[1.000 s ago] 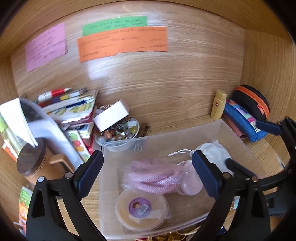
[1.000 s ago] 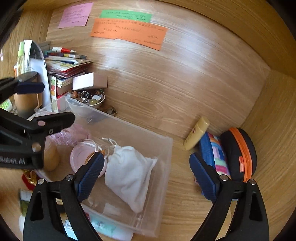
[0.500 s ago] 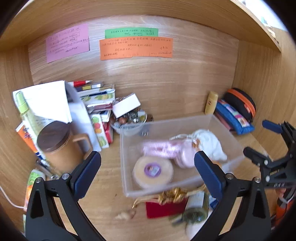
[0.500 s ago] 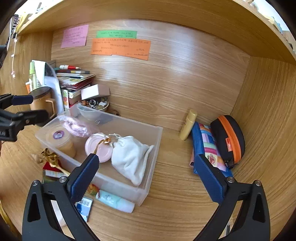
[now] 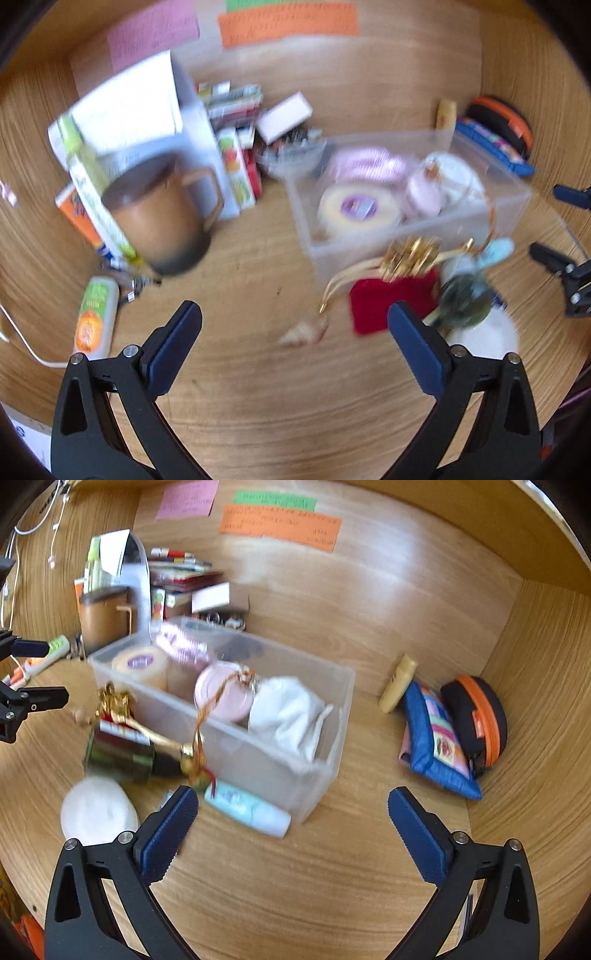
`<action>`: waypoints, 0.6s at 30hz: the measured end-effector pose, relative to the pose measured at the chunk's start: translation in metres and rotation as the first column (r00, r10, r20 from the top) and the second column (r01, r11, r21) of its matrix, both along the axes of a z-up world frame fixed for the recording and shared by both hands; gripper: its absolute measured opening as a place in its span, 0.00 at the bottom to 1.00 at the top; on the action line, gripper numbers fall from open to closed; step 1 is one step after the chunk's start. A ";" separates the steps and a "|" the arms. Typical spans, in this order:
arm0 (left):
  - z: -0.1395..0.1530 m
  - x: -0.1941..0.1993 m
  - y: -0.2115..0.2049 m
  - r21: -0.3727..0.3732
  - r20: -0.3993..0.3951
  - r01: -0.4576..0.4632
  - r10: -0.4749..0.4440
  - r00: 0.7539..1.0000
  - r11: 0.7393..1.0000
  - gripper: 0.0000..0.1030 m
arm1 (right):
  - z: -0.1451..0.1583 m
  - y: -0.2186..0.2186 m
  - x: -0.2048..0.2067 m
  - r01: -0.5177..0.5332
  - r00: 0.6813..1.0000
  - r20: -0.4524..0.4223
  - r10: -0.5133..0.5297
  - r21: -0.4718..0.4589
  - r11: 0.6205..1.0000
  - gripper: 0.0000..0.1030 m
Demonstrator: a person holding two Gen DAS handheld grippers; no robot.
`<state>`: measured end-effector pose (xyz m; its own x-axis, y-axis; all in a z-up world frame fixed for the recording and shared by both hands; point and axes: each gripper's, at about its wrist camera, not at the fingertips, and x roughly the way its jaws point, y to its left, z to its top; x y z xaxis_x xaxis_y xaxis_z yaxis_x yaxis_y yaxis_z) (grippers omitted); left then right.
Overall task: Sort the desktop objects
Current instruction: 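Move both tools back toward the teal bottle and seashell on the desk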
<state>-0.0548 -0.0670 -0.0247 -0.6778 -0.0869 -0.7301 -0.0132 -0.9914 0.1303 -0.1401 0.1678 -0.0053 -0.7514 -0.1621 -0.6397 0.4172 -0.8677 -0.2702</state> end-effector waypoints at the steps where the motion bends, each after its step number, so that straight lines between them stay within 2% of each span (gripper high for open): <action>1: -0.004 0.000 -0.003 0.002 0.012 -0.003 0.003 1.000 1.000 0.99 | -0.004 0.002 0.000 -0.001 1.000 0.021 0.001 -0.001 1.000 1.00; 12: -0.035 -0.008 -0.027 0.022 0.081 -0.038 0.036 0.996 0.999 0.99 | -0.039 0.000 -0.028 0.007 0.976 0.217 -0.002 -0.026 1.000 1.00; 18: -0.043 -0.018 -0.033 0.018 0.082 -0.035 0.034 0.996 0.999 0.99 | -0.043 0.000 -0.037 0.050 0.964 0.264 -0.031 -0.067 0.997 1.00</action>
